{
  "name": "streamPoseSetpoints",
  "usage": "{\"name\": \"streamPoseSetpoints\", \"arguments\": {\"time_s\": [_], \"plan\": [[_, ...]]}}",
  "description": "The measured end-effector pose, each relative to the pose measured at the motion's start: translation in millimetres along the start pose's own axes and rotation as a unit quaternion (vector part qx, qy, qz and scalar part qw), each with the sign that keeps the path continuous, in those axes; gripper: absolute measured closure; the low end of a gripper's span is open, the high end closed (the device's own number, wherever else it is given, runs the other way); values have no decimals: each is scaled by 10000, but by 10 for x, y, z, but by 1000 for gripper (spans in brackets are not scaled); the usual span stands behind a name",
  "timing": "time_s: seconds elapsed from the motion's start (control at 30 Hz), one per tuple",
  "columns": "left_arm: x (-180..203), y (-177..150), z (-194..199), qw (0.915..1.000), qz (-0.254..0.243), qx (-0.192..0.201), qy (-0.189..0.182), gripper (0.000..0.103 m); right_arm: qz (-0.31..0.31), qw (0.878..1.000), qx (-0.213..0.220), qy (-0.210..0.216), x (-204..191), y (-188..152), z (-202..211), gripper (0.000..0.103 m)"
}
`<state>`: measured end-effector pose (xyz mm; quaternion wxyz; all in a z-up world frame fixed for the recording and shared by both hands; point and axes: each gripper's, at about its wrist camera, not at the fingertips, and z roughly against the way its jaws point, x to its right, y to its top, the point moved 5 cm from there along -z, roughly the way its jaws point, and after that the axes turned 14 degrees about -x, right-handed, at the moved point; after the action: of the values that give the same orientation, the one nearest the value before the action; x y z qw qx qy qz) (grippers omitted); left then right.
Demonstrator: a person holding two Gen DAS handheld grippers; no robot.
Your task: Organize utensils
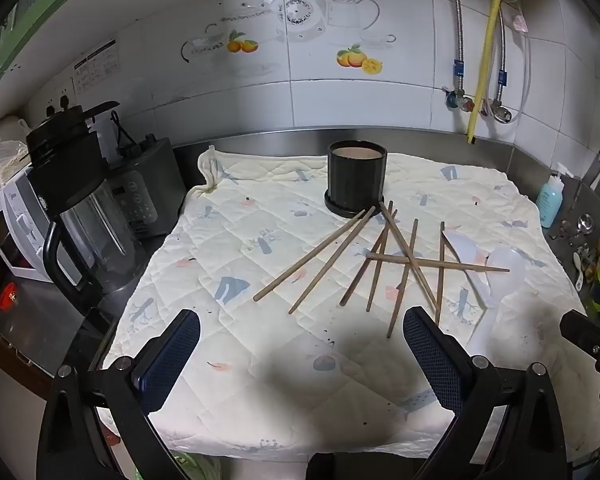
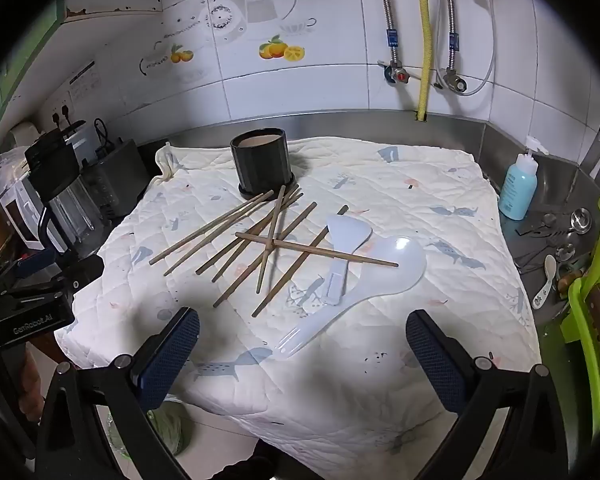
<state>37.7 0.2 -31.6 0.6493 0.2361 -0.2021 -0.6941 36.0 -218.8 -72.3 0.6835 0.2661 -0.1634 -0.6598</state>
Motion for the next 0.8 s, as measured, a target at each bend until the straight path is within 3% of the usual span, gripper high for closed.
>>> {"name": "streamPoseSetpoints", "arguments": {"time_s": [0.8], "plan": [[-37, 57, 26, 9999, 65, -22, -139, 0, 11, 10000, 24, 23, 1, -24, 73, 0]]}}
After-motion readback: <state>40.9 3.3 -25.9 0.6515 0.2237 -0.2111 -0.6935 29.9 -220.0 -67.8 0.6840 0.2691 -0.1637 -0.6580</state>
